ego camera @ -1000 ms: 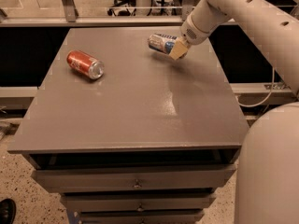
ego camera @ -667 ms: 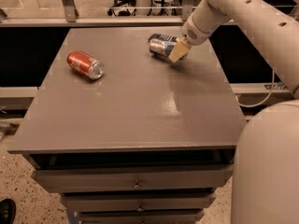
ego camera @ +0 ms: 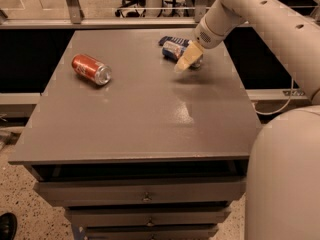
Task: Move redbull can near rxbar blueberry
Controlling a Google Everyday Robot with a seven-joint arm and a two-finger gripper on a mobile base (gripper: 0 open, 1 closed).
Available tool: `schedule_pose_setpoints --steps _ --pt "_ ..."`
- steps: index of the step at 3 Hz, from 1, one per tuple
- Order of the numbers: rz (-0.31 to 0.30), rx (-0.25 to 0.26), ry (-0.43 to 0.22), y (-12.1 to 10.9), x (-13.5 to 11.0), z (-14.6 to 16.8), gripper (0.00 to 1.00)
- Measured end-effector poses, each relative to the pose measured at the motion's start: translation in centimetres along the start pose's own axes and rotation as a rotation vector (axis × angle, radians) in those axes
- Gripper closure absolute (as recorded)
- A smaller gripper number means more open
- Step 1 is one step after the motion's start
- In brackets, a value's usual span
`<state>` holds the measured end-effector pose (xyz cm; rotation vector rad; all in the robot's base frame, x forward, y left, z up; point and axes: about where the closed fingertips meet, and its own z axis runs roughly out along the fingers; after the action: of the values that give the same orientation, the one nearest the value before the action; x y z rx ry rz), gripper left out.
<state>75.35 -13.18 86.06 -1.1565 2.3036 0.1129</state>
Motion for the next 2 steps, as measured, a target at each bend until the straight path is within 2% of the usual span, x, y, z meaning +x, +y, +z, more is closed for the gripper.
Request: schedule_pose_setpoints --steps 2 --pt "0.027 0.060 -0.038 -0.8 1.1 -2.8 0.00"
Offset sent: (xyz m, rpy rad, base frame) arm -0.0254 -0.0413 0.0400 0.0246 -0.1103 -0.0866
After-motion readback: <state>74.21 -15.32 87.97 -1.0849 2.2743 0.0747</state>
